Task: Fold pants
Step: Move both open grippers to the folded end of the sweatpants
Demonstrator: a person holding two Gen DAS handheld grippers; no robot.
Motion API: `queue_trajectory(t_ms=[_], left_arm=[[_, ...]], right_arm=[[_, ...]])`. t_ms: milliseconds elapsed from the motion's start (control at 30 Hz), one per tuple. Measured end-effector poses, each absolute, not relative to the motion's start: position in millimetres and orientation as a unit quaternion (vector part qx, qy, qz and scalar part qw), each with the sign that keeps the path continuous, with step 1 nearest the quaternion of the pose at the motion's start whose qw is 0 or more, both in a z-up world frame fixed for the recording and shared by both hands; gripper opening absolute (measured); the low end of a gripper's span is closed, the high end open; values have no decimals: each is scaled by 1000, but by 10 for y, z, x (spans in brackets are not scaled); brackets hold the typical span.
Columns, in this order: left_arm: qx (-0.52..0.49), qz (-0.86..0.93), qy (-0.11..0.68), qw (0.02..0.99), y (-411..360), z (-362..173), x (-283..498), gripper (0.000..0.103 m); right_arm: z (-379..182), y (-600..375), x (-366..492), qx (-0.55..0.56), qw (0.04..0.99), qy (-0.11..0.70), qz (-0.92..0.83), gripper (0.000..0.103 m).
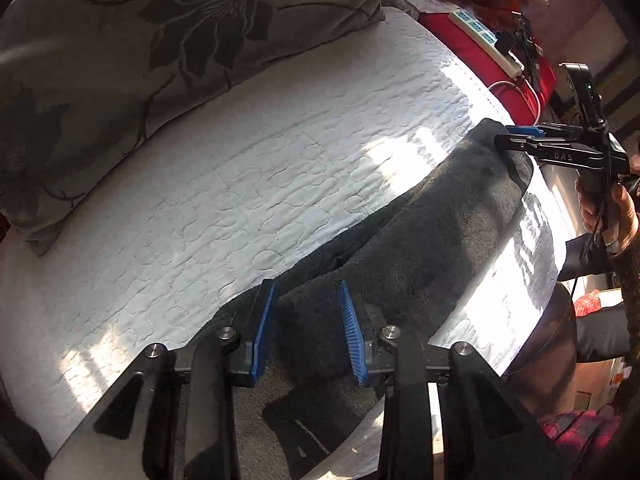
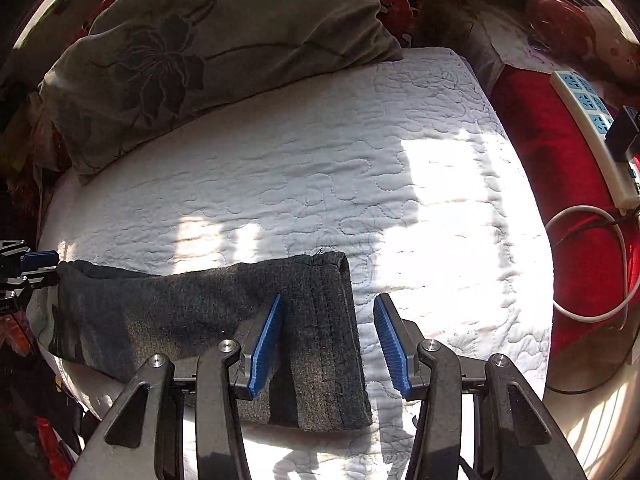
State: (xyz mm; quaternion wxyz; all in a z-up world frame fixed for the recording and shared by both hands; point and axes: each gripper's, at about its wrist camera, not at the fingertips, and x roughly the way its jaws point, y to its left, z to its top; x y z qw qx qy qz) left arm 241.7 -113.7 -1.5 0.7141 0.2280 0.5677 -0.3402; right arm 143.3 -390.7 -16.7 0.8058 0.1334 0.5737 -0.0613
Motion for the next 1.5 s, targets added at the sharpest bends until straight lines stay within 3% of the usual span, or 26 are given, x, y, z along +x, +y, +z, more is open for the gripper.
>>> queue_trajectory(t_ms=[333, 400, 433, 567, 667, 800, 900, 1033, 1133, 1200, 1300, 1367, 1500], left_arm=[[359, -350, 530, 684, -1488, -359, 2146, 33], [361, -340, 519, 696, -1478, -386, 2106, 33], [364, -332, 515, 701, -1474, -394, 2087, 33], [373, -318, 497, 716, -1460, -337, 1988, 21], [363, -321, 500, 717, -1410, -351, 1949, 20], [362, -321, 501, 717, -1434, -442, 1894, 20], [353, -310, 497, 730, -1432, -388, 1876, 20], [292, -299, 508, 753, -1204, -159, 1942, 20], [266, -289, 501, 771, -975, -8, 1944, 20], [252, -287, 504, 774, -838, 39, 1967, 20], [247, -264, 517, 776, -651, 40, 2051, 20], [242, -244, 517, 784, -453, 87, 2089, 20], [185, -202, 523, 807, 201, 208, 2202, 22]], right_arm=[[-341, -4028, 1308, 178, 788, 588, -39, 52], [-328, -3960, 1290, 164, 793, 586, -35, 38], [-312, -3908, 1283, 149, 796, 586, -38, 17], [-99, -3768, 1223, 118, 813, 567, -54, 10], [65, -3859, 1020, 164, 828, 535, -34, 10], [-401, -3945, 898, 181, 786, 589, -50, 9], [-402, -3871, 884, 167, 798, 576, -61, 12], [-259, -3844, 935, 152, 808, 566, -58, 20], [-187, -3945, 1027, 171, 815, 551, -62, 35], [-192, -3992, 1140, 179, 814, 550, -61, 38], [-266, -3950, 1286, 168, 809, 559, -68, 37], [-249, -3848, 1334, 137, 814, 561, -69, 21], [-170, -3700, 1354, 83, 824, 556, -69, 20]])
